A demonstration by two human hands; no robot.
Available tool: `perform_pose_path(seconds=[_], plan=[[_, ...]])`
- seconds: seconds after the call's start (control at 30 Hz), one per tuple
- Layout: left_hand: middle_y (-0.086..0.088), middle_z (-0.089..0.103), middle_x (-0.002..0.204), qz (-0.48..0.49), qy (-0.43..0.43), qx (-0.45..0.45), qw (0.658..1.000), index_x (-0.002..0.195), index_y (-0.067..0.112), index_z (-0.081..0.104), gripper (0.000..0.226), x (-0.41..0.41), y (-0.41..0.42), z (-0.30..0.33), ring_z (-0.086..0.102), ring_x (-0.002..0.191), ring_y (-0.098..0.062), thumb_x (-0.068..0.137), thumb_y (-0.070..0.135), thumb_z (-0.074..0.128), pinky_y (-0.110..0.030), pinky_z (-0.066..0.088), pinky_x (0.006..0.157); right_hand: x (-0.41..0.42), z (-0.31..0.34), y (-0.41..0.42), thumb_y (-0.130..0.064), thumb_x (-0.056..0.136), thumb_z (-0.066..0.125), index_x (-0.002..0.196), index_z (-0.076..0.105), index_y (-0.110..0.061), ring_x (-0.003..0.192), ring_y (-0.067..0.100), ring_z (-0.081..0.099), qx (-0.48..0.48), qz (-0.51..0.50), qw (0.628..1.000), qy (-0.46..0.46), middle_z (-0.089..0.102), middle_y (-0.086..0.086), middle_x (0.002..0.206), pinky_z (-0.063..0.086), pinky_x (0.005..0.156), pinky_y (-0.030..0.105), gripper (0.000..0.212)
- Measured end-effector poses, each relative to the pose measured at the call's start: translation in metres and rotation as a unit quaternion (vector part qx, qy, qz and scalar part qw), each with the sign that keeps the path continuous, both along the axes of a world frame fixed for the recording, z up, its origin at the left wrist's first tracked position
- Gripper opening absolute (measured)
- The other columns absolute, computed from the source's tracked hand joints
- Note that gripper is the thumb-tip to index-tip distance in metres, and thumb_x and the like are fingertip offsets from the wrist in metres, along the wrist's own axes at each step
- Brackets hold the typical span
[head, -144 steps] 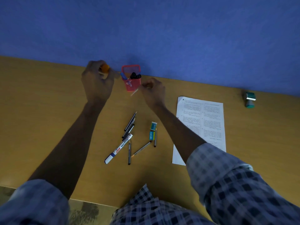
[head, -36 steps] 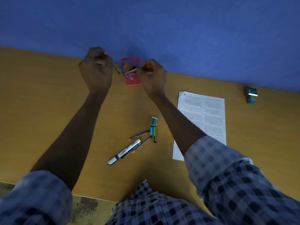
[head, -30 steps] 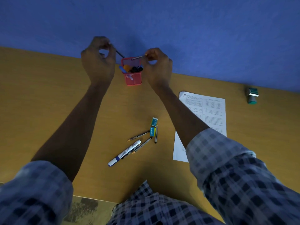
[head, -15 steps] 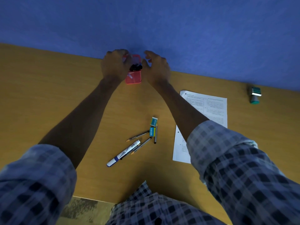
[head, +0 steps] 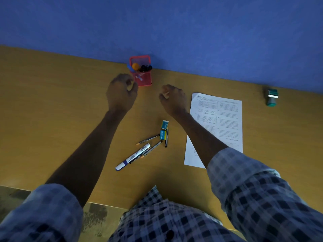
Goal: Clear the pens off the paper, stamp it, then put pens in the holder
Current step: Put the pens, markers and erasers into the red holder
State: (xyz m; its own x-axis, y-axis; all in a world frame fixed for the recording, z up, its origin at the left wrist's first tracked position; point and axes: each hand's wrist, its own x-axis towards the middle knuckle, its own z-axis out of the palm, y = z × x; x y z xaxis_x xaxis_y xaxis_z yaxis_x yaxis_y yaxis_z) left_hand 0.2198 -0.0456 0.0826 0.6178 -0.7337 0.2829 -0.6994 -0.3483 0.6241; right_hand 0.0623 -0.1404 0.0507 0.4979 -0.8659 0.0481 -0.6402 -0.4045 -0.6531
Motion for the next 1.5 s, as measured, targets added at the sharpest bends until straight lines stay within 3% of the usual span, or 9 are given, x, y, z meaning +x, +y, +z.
perform_pose_path(seconds=[0.1, 0.2, 0.37, 0.53, 0.8, 0.97, 1.17, 1.27, 1.5], plan=[[-0.009, 0.069, 0.087, -0.050, 0.024, 0.075, 0.996, 0.093, 0.009, 0.071, 0.014, -0.019, 0.019, -0.019, 0.065, 0.081, -0.028, 0.084, 0.019, 0.067, -0.037, 0.052, 0.073, -0.015, -0.013, 0.012, -0.025, 0.085, 0.062, 0.103, 0.071, -0.015, 0.090, 0.024, 0.070, 0.044, 0.015, 0.997, 0.057, 0.075, 0.004, 0.099, 0.058, 0.081, 0.038, 0.023], [-0.006, 0.070, 0.091, -0.091, 0.038, 0.141, 0.985, 0.093, 0.013, 0.073, 0.013, -0.041, 0.039, -0.040, 0.067, 0.084, -0.024, 0.082, 0.020, 0.069, -0.032, 0.051, 0.073, -0.026, -0.023, 0.025, -0.033, 0.083, 0.064, 0.101, 0.071, -0.017, 0.090, 0.026, 0.068, 0.071, 0.019, 0.992, 0.102, 0.074, 0.005, 0.098, 0.056, 0.080, 0.036, 0.025], [0.000, 0.069, 0.103, -0.141, 0.031, 0.217, 0.965, 0.098, 0.018, 0.072, 0.018, -0.074, 0.062, -0.064, 0.065, 0.094, -0.022, 0.084, 0.028, 0.068, -0.032, 0.049, 0.076, -0.034, -0.033, 0.042, -0.042, 0.077, 0.065, 0.092, 0.068, -0.014, 0.086, 0.033, 0.066, 0.078, 0.013, 0.981, 0.180, 0.069, 0.011, 0.092, 0.042, 0.063, 0.030, 0.032], [-0.002, 0.068, 0.106, -0.163, 0.032, 0.239, 0.957, 0.106, 0.015, 0.071, 0.026, -0.082, 0.067, -0.072, 0.064, 0.097, -0.023, 0.084, 0.028, 0.069, -0.033, 0.049, 0.077, -0.034, -0.035, 0.048, -0.041, 0.075, 0.069, 0.101, 0.069, -0.015, 0.094, 0.033, 0.065, 0.078, -0.018, 0.982, 0.174, 0.069, 0.010, 0.100, 0.038, 0.066, 0.029, 0.037], [0.002, 0.065, 0.101, -0.161, -0.017, 0.260, 0.952, 0.099, 0.017, 0.071, 0.026, -0.084, 0.070, -0.076, 0.063, 0.093, -0.019, 0.082, 0.036, 0.070, -0.026, 0.041, 0.070, -0.033, -0.031, 0.054, -0.048, 0.077, 0.068, 0.107, 0.063, -0.014, 0.097, 0.033, 0.065, 0.068, -0.029, 0.975, 0.208, 0.068, 0.012, 0.103, 0.040, 0.068, 0.032, 0.046], [0.004, 0.065, 0.097, -0.161, -0.023, 0.265, 0.951, 0.095, 0.015, 0.070, 0.021, -0.078, 0.083, -0.076, 0.063, 0.086, -0.018, 0.080, 0.030, 0.067, -0.025, 0.040, 0.068, -0.034, -0.029, 0.057, -0.049, 0.079, 0.066, 0.106, 0.057, -0.013, 0.094, 0.033, 0.064, 0.060, -0.020, 0.973, 0.221, 0.067, 0.012, 0.100, 0.042, 0.067, 0.034, 0.046], [0.003, 0.064, 0.094, -0.169, -0.040, 0.257, 0.951, 0.091, 0.015, 0.069, 0.011, -0.078, 0.083, -0.074, 0.065, 0.085, -0.020, 0.083, 0.017, 0.062, -0.029, 0.046, 0.068, -0.033, -0.027, 0.061, -0.041, 0.079, 0.066, 0.104, 0.054, -0.012, 0.088, 0.032, 0.066, 0.056, -0.030, 0.979, 0.193, 0.068, 0.012, 0.095, 0.054, 0.070, 0.039, 0.040], [0.002, 0.066, 0.096, -0.167, -0.040, 0.245, 0.954, 0.094, 0.016, 0.065, 0.010, -0.076, 0.081, -0.072, 0.065, 0.088, -0.021, 0.087, 0.021, 0.061, -0.032, 0.049, 0.070, -0.030, -0.024, 0.058, -0.039, 0.077, 0.066, 0.100, 0.054, -0.012, 0.087, 0.033, 0.066, 0.061, -0.054, 0.983, 0.163, 0.068, 0.012, 0.094, 0.050, 0.067, 0.037, 0.038], [0.001, 0.072, 0.087, -0.131, 0.027, 0.176, 0.975, 0.098, 0.022, 0.066, 0.012, -0.055, 0.063, -0.043, 0.067, 0.076, -0.019, 0.089, 0.026, 0.059, -0.027, 0.048, 0.066, -0.022, -0.006, 0.038, -0.029, 0.073, 0.074, 0.112, 0.059, -0.014, 0.083, 0.020, 0.068, 0.143, -0.083, 0.986, -0.037, 0.072, 0.004, 0.093, 0.058, 0.071, 0.036, 0.044]])
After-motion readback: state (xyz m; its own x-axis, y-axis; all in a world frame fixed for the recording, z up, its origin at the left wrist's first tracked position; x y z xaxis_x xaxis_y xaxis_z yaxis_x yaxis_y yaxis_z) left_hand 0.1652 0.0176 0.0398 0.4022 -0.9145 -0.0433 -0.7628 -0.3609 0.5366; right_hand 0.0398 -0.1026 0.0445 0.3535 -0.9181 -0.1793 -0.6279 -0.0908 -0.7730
